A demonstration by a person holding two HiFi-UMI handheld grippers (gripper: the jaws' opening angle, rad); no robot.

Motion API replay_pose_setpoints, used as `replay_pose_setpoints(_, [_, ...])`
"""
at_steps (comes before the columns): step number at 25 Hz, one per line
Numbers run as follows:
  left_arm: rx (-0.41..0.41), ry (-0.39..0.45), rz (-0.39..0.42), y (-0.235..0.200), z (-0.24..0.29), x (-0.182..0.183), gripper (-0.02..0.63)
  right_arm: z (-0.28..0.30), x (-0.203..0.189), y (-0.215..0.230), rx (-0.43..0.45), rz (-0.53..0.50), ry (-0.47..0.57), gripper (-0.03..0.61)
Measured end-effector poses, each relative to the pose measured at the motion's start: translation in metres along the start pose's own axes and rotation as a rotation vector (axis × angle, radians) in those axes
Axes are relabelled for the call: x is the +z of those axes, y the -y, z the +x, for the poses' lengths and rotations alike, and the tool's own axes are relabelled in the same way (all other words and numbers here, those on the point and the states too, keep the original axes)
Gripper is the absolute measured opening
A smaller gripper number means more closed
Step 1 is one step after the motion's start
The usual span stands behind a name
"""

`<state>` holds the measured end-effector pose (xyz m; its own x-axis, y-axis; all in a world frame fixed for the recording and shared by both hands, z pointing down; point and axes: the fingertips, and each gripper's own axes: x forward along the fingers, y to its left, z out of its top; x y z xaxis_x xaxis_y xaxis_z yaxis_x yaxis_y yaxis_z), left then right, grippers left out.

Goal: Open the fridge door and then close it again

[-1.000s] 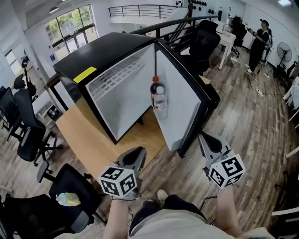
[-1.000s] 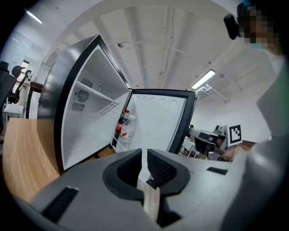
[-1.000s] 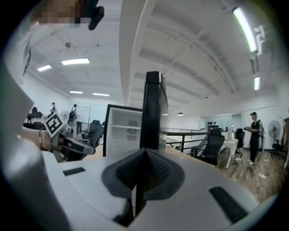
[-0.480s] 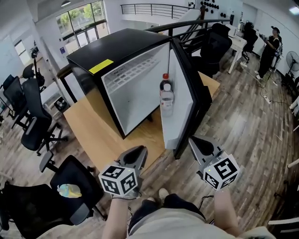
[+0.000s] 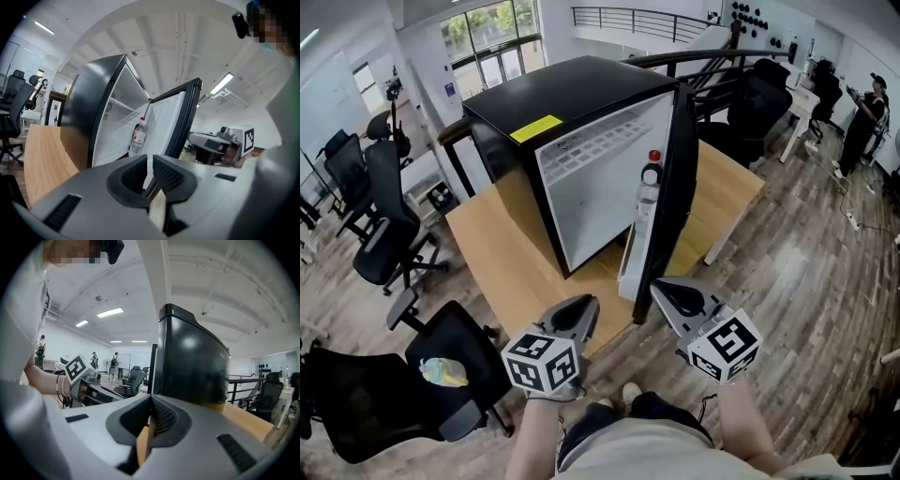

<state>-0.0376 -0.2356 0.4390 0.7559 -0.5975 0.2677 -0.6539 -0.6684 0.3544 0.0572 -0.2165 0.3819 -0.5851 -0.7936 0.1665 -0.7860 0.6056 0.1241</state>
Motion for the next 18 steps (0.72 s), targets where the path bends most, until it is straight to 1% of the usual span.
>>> replay_pose_setpoints(5, [0.045, 0.013, -0.010, -0.020, -0.007, 0.005, 0.038, 0.036, 0.011, -0.014, 0.075, -0.004, 0.022, -0.002])
replay_pose_setpoints(8, [0.074, 0.013, -0.007, -0.031, -0.010, 0.008, 0.038, 0.055, 0.017, -0.015, 0.098, 0.023, 0.054, -0.002])
replay_pose_setpoints(14, [0.134, 0.045, -0.008, -0.054, -0.018, 0.021, 0.038, 0.085, 0.032, -0.004, 0.081, 0.048, 0.095, -0.002])
replay_pose_setpoints(18, [0.161, 0.066, -0.013, -0.066, -0.019, 0.028, 0.038, 0.107, 0.039, -0.003, 0.103, 0.035, 0.112, -0.002])
